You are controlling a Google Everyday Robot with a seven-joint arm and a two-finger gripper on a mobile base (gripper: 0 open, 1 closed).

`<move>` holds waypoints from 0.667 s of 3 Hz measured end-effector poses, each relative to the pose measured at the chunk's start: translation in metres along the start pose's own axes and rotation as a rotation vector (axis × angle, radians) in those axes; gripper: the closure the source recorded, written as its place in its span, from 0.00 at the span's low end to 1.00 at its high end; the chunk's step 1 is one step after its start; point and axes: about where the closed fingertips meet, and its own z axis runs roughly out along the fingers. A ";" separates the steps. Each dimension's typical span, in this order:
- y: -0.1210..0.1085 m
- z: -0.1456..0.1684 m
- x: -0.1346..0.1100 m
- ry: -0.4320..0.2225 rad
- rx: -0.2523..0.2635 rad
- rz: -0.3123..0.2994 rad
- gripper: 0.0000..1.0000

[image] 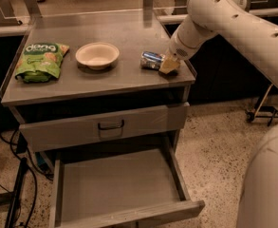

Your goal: Pick redbull can from middle drawer and place on counter

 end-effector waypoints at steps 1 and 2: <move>0.000 0.000 0.000 0.000 0.000 0.000 0.76; 0.000 0.000 0.000 0.000 0.000 0.000 0.46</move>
Offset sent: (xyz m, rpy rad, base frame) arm 0.0000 0.0000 0.0000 0.0000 0.0000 0.0000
